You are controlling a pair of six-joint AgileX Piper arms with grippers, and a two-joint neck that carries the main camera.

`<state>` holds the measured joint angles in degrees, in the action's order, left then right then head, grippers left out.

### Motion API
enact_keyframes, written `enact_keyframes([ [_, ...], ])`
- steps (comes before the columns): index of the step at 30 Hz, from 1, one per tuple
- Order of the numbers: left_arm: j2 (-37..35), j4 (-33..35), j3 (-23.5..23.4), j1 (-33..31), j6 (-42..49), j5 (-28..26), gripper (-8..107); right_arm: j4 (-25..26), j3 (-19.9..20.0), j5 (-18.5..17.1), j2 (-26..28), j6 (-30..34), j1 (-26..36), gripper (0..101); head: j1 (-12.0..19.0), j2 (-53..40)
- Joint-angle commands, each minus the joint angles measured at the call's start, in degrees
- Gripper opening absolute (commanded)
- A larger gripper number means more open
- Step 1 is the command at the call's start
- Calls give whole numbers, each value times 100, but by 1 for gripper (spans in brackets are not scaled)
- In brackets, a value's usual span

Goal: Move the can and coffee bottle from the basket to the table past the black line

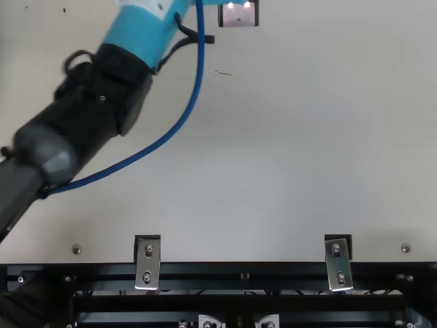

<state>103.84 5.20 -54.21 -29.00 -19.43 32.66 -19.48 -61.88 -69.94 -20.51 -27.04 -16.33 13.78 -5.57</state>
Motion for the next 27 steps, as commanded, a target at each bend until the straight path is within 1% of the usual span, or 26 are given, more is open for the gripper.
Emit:
enact_keyframes([
  [1,-467,98,-75,47,328,-833,10,0,0,0,0,0,0,101,20,30],
  [10,-1562,529,-377,320,1382,-2585,10,0,0,0,0,0,0,101,20,30],
  [13,-1866,583,-484,452,1652,-3262,10,0,0,0,0,0,0,101,20,30],
  [19,-2334,329,-697,609,1830,-4667,10,0,0,0,0,0,0,101,20,30],
  [23,-2533,74,-847,508,1879,-5547,10,0,0,0,0,0,0,101,20,30],
  [27,-2635,45,-942,393,2177,-6306,10,0,0,0,0,0,0,101,20,30],
])
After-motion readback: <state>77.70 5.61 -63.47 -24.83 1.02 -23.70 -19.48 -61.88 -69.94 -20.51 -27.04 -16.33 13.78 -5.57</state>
